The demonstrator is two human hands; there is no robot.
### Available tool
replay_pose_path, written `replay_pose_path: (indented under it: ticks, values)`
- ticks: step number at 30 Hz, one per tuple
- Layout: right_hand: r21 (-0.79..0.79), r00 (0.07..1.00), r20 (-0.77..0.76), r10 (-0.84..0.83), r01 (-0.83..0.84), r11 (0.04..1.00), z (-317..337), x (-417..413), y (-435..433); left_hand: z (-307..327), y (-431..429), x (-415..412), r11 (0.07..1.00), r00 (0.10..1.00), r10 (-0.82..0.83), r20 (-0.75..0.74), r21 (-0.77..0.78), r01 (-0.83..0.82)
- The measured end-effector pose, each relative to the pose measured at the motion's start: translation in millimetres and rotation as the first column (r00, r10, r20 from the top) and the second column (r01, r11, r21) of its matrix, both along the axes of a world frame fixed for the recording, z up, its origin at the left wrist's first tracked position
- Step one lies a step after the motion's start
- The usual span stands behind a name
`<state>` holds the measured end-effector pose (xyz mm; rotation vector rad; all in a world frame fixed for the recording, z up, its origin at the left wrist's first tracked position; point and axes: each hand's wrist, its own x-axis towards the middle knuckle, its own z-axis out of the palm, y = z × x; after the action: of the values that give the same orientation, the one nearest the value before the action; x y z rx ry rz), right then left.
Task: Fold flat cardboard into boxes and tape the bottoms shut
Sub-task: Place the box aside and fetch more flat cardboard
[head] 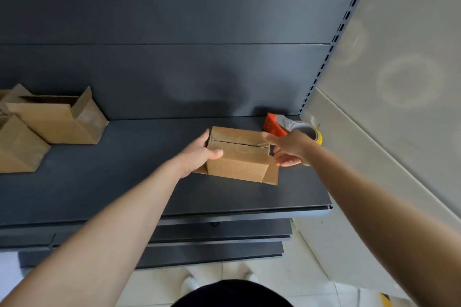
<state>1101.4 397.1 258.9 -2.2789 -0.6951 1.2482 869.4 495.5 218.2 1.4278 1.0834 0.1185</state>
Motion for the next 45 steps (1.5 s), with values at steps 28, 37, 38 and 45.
replay_pose_path:
  ticks: [28,37,38,45]
  values:
    - [0.230,0.921,-0.267,-0.284,0.347,0.909,23,-61,1,46,-9,-3,0.818,0.821,0.506,0.264,0.155,-0.554]
    - [0.144,0.951,-0.234,-0.200,0.237,0.961,3,-68,-4,25,-21,-42,0.839,0.853,0.503,0.139,0.156,-0.521]
    - [0.163,0.936,-0.277,-0.218,0.270,0.949,4,-69,-2,25,-20,-44,0.838,0.841,0.517,0.161,0.108,-0.535]
    - [0.364,0.941,-0.213,-0.262,0.326,0.872,13,-73,24,36,-4,-33,0.753,0.748,0.656,0.101,-0.013,-0.658]
